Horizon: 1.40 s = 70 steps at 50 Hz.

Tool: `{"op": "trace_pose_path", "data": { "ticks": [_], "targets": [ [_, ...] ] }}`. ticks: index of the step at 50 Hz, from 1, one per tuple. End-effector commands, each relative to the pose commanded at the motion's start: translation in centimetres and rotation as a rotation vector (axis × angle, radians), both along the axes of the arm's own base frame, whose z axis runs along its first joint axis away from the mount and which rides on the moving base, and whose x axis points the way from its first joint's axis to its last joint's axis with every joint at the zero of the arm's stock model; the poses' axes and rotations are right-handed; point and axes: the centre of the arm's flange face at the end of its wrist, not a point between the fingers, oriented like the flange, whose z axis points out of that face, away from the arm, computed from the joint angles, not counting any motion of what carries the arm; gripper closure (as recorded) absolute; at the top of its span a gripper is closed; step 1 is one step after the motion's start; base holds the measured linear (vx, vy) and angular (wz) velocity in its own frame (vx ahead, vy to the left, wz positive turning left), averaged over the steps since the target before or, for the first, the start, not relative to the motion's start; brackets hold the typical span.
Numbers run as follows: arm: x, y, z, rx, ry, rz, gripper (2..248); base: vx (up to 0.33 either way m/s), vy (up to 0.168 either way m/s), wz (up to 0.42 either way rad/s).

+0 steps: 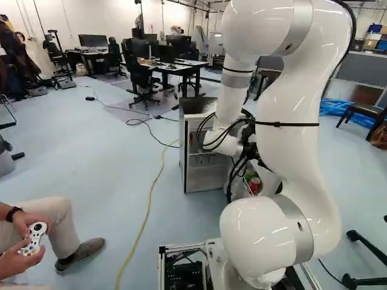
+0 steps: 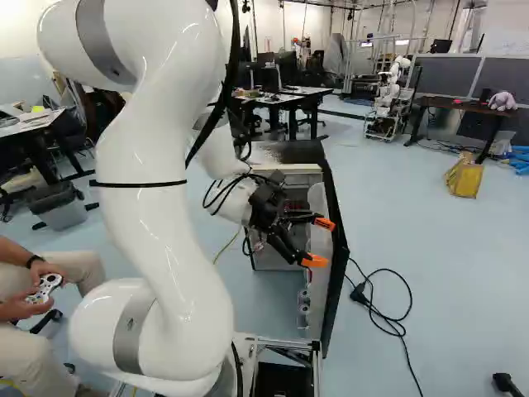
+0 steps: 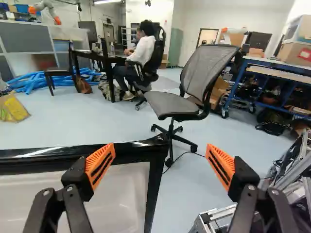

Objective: Grab a drink from the fridge

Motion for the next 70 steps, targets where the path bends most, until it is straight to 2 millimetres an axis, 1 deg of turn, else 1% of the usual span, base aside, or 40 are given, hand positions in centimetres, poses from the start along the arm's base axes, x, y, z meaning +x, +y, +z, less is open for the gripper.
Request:
{"op": "trace_pose_path", "data": {
  "ticks": [22,43,50,56,62,70],
  "targets": [
    [2.6,-5.0,0.6,-0.005,-0.068,-0.133,3,0.000,0.000,0.000],
    [4.5,-9.6,1.0,-0.017,-0.126,-0.238,3,0.000,0.000,0.000],
    [4.6,-10.0,1.1,-0.018,-0.130,-0.246,3,0.000,0.000,0.000],
    [4.5,-9.9,1.1,-0.019,-0.125,-0.233,3,0.000,0.000,0.000],
    [4.1,-9.4,1.0,-0.023,-0.110,-0.178,3,0.000,0.000,0.000],
    [3.3,-8.3,1.0,-0.028,-0.080,-0.073,3,0.000,0.000,0.000]
  ]
}}
